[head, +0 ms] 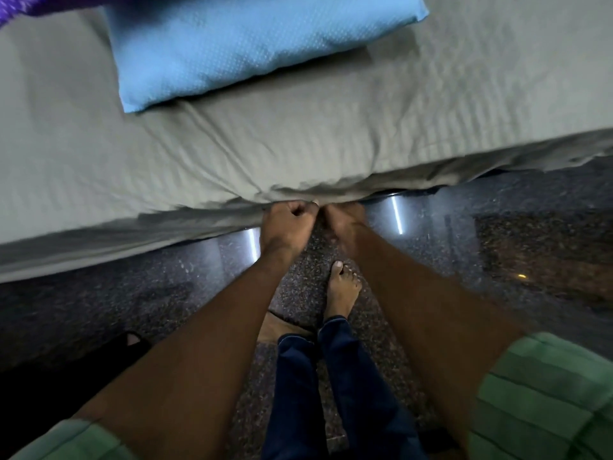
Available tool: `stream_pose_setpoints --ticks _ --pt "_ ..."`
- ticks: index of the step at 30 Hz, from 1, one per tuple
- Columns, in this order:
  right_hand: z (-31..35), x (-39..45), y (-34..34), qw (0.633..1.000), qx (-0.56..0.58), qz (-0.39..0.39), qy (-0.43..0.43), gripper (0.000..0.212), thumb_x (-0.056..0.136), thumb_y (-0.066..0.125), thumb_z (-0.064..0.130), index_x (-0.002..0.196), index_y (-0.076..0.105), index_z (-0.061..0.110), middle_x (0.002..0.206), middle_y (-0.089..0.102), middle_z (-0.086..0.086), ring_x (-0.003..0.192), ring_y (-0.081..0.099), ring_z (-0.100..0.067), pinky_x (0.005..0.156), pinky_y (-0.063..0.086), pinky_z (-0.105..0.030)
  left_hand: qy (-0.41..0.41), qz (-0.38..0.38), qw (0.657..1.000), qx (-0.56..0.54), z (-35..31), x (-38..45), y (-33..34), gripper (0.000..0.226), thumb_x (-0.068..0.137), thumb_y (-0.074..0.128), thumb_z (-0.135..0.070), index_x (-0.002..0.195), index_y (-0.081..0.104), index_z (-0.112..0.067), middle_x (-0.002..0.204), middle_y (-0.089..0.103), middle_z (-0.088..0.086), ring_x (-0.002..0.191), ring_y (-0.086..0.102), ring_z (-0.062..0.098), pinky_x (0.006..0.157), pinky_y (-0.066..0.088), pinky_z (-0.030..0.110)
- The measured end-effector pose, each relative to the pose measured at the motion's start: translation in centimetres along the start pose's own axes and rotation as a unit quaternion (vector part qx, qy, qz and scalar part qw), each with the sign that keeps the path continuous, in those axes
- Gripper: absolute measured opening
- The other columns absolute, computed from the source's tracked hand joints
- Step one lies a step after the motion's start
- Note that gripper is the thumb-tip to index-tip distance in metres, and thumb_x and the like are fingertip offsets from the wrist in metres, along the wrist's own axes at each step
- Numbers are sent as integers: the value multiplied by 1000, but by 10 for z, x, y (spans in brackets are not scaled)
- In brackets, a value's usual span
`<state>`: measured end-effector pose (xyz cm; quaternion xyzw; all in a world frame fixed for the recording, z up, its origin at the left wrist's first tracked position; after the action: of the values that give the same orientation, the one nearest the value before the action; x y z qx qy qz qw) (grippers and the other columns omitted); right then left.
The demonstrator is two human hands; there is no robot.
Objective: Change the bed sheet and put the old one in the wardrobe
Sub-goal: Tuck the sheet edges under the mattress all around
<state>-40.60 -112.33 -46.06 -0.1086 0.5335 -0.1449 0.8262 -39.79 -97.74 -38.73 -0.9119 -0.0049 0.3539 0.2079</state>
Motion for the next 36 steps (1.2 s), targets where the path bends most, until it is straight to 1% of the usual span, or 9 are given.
stream_pose_setpoints --ticks 4,7,12,17,24,27,30,33,36 --pt "18 -28 -68 972 218 -92 -13 18 92 66 28 87 64 11 68 61 -10 42 49 -19 40 35 -20 29 32 999 17 -19 6 29 32 68 54 -64 81 75 -44 71 75 -11 71 72 20 78 61 43" --pt "45 -20 -112 946 300 -103 -63 20 98 59 26 99 64 6 74 63 -12 43 50 -18 43 34 -21 -4 23 999 -32 -42 5 61 32 71 60 -63 69 77 -36 68 76 -5 69 73 25 77 62 41" --pt "67 -9 -149 942 305 -120 -69 22 95 49 6 75 59 0 55 59 -13 34 48 -16 37 31 -18 -41 33 996 -68 -63 3 116 28 95 66 -36 74 72 -19 70 76 -1 55 64 14 62 50 30" --pt "59 8 -164 967 231 -83 -65 8 84 62 2 77 61 1 57 52 -15 33 41 -14 35 27 -17 -31 26 997 -66 -69 -3 150 34 81 61 -46 63 73 -21 68 76 1 69 71 20 80 61 45" --pt "47 28 -198 984 156 37 -71 20 81 64 -1 66 63 12 60 60 -11 50 53 -22 54 48 -34 11 46 999 3 -84 -15 195 42 69 52 -59 76 77 -25 64 73 -3 69 73 21 75 61 45" --pt "39 33 -222 996 33 -33 -82 14 76 72 23 76 75 10 77 72 -18 67 67 -34 66 53 -45 23 40 999 26 -95 -20 207 39 77 52 -61 78 76 -30 65 74 -7 64 71 16 74 61 41" --pt "21 51 -271 978 -136 -152 -39 38 89 63 34 101 75 0 101 75 -21 100 71 -37 84 56 -42 23 53 998 9 -110 -24 218 29 81 55 -55 74 76 -35 65 74 -6 64 69 16 78 62 42" --pt "24 61 -299 991 84 -106 -16 8 93 64 19 94 69 13 83 67 -15 57 67 -24 48 49 -28 23 55 998 -9 -133 -15 227 29 80 56 -47 70 75 -27 67 75 -6 68 70 17 82 61 41" --pt "41 58 -297 973 223 -24 -60 18 92 70 20 107 60 17 79 67 -4 52 58 -17 47 39 -22 23 65 997 16 -127 -10 237 28 76 55 -52 69 76 -35 67 75 -7 70 71 20 82 61 43"
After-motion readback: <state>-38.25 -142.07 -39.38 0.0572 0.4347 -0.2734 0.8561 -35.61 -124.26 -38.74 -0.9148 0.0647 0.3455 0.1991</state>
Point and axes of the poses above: each hand's wrist, its own x-axis towards the middle knuckle, its own y-axis out of the palm, z = x × y, the point moved 4 cm from there along x, towards the middle knuckle
